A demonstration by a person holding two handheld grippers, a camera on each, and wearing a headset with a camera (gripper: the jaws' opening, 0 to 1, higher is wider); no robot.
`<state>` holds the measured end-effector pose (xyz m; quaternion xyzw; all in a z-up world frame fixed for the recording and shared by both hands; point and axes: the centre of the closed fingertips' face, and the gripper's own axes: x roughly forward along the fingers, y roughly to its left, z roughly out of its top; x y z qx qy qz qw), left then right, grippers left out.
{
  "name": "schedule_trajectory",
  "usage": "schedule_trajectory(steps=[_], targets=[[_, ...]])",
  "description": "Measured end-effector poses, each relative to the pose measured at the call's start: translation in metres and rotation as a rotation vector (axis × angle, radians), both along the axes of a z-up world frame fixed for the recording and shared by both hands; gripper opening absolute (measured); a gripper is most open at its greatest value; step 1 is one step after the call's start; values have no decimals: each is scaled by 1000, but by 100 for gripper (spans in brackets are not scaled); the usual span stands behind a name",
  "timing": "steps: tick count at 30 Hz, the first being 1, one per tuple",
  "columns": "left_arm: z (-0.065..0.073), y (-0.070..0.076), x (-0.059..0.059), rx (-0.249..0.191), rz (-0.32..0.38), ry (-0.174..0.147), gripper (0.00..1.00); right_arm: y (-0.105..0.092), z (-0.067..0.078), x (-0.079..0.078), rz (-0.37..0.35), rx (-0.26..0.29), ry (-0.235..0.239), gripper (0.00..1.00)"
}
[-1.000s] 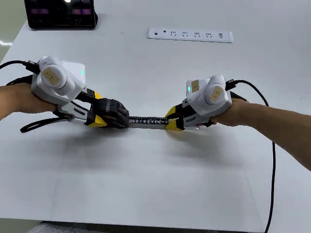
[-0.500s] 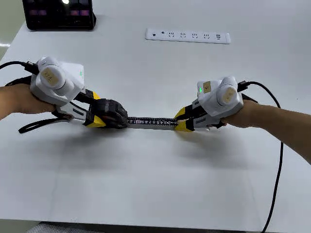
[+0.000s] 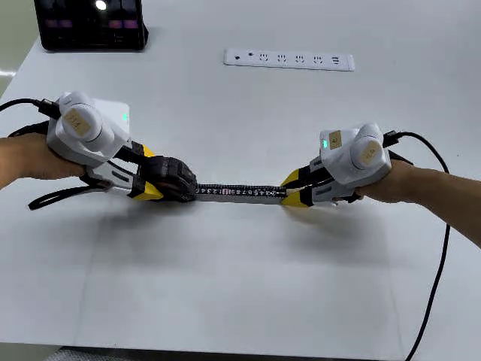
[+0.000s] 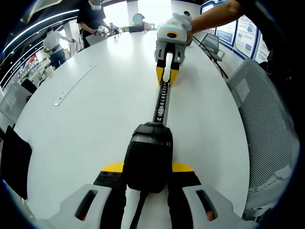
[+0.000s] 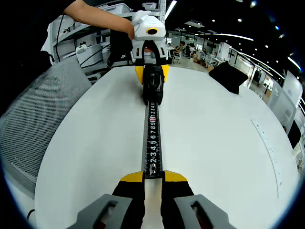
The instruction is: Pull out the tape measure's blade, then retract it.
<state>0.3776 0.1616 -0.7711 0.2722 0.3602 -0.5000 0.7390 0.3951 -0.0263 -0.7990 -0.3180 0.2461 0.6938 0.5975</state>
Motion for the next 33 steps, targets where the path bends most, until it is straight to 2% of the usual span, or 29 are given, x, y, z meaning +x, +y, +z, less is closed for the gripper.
schedule_trajectory(steps=[33], targets=[[0,0,0,0,3,2,27,-35,-2,6,-24,-18,2,9]])
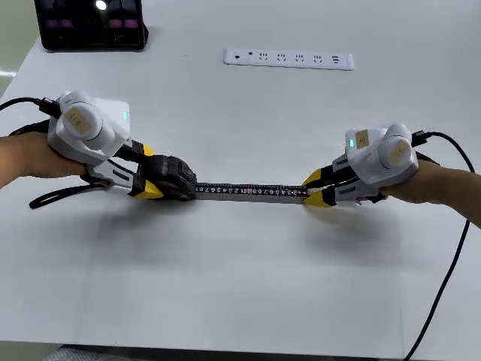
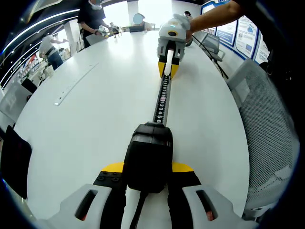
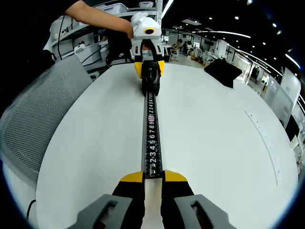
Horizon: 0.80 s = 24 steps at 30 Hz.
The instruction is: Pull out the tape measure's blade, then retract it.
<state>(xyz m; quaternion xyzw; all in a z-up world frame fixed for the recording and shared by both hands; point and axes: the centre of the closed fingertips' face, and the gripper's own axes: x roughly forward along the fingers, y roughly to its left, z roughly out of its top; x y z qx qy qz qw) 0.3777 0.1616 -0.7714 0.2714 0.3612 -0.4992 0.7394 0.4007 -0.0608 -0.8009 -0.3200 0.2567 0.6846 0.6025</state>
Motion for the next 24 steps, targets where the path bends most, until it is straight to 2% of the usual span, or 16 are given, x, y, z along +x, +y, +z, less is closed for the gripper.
schedule_trajectory(steps=[24], targets=[[0,0,0,5,-11,5,27,-29,0,5,-41,-27,3,9]])
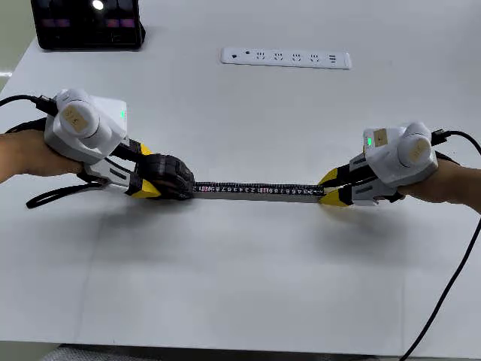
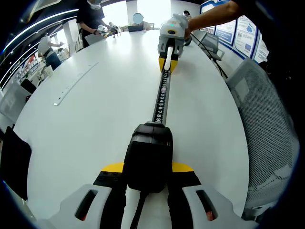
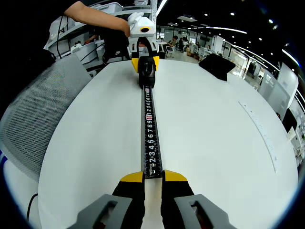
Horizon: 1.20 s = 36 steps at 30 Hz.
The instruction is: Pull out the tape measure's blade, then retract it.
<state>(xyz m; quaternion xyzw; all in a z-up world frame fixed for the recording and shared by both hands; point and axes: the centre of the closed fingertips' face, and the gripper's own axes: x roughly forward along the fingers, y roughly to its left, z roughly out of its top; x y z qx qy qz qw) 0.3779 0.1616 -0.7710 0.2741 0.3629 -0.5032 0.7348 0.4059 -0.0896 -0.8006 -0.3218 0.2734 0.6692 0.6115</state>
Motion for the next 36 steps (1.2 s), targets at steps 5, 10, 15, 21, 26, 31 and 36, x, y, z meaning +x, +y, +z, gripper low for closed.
schedule_trajectory(steps=[5,10,15,21,26,31,36], targets=[[0,0,0,4,-3,0,27,-3,0,0,-4,0,3,9],[0,0,0,8,-5,2,27,-4,0,0,-9,3,12,9],[0,-1,0,9,-6,0,28,-3,0,-1,-10,-8,21,10],[0,-2,0,10,-11,1,28,-3,0,-1,8,-31,10,10],[0,-2,0,15,-19,1,28,-3,0,-1,19,-59,2,11],[1,-2,0,20,-23,1,28,-3,0,0,24,-78,-5,12],[1,-1,0,27,-26,1,29,-3,0,2,14,-103,-11,13]])
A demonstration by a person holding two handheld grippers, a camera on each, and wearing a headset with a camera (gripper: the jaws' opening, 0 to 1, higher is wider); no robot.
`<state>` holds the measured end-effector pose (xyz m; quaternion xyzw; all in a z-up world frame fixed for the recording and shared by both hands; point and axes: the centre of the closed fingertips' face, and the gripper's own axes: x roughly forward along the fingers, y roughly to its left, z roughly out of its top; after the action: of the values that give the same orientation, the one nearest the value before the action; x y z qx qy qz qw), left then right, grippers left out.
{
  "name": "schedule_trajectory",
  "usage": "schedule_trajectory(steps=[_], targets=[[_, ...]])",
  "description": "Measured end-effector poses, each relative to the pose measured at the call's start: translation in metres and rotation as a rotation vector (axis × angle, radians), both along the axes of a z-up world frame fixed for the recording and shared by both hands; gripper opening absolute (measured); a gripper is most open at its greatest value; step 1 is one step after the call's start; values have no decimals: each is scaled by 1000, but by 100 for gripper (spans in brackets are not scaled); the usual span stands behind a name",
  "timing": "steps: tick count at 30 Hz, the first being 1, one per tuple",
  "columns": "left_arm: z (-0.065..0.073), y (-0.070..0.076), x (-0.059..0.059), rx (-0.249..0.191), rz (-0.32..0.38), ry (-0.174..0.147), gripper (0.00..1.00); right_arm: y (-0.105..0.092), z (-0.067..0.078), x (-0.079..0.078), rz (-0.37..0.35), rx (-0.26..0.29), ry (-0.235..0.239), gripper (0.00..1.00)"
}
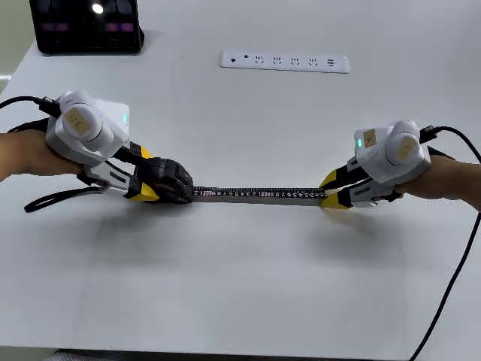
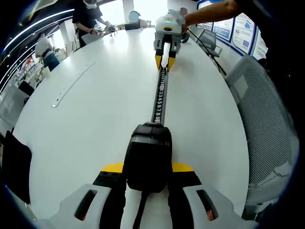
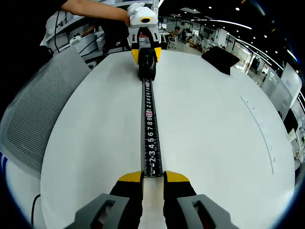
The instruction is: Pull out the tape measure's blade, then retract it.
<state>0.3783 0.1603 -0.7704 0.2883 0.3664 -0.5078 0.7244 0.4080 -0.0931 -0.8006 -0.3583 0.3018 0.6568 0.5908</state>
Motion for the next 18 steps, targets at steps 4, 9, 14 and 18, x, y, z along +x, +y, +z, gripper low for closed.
schedule_trajectory(steps=[4,9,14,18], targets=[[1,1,-1,6,-1,-1,29,-2,0,1,-3,-12,-6,18],[2,4,-1,16,12,3,30,-5,2,2,-9,-19,-16,23],[2,9,-6,28,41,15,38,-9,4,2,-29,-18,-18,28],[2,12,-10,18,99,34,45,-13,6,1,-41,-19,-27,32]])
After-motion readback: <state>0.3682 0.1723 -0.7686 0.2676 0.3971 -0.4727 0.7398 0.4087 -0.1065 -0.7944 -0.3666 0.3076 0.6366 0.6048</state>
